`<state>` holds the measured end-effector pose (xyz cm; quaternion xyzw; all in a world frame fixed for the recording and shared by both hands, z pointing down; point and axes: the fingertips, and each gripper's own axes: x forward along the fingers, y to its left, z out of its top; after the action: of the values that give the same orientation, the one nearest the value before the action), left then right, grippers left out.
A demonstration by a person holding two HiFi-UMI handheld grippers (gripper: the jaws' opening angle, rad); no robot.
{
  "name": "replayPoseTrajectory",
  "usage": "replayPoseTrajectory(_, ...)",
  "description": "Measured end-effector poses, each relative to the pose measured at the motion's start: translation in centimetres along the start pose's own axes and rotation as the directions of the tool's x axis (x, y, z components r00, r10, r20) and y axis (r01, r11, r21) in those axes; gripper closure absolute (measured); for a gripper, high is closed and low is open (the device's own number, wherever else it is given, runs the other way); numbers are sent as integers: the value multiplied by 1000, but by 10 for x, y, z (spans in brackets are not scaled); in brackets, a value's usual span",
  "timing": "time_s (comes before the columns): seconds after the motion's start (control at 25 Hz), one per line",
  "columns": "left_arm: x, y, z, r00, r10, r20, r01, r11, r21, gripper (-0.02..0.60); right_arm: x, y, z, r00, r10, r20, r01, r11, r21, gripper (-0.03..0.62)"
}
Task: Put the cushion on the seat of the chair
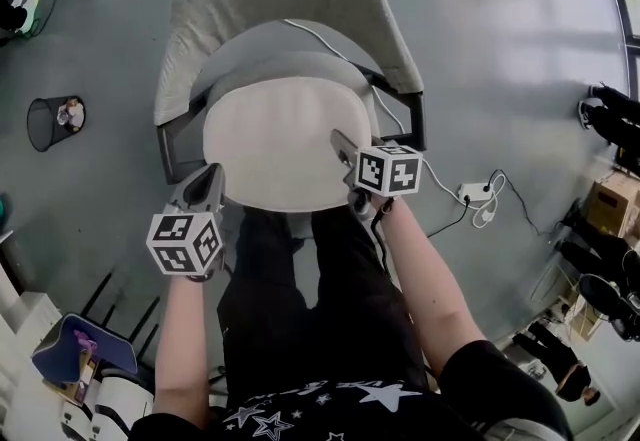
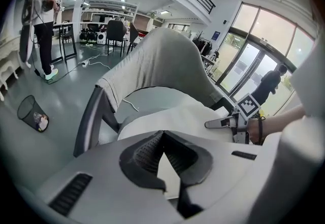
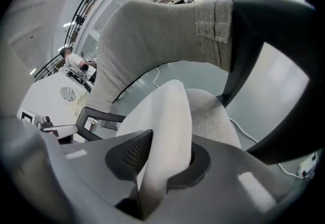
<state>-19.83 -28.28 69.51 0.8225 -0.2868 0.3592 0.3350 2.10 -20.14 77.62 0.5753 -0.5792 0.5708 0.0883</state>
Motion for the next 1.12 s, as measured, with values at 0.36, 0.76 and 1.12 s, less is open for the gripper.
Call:
replayPoseTrajectory(0.36,15,-18,-19,999,13,-43,-14,1000,-7,572,20,-46,-9,999,-45,-17,44,998,-54,411)
replayPoseTrajectory(0.76,24,-32,-24,999,39,-39,-39,999,-18,572,6,-53,-19,995,-97,-20,96,994,-61,304)
replayPoseTrajectory(1.12,6,-51,-6,997,72,32,-71,997,-40,572,-35,-34,-14,992,-123,-23,120,985,-124,301)
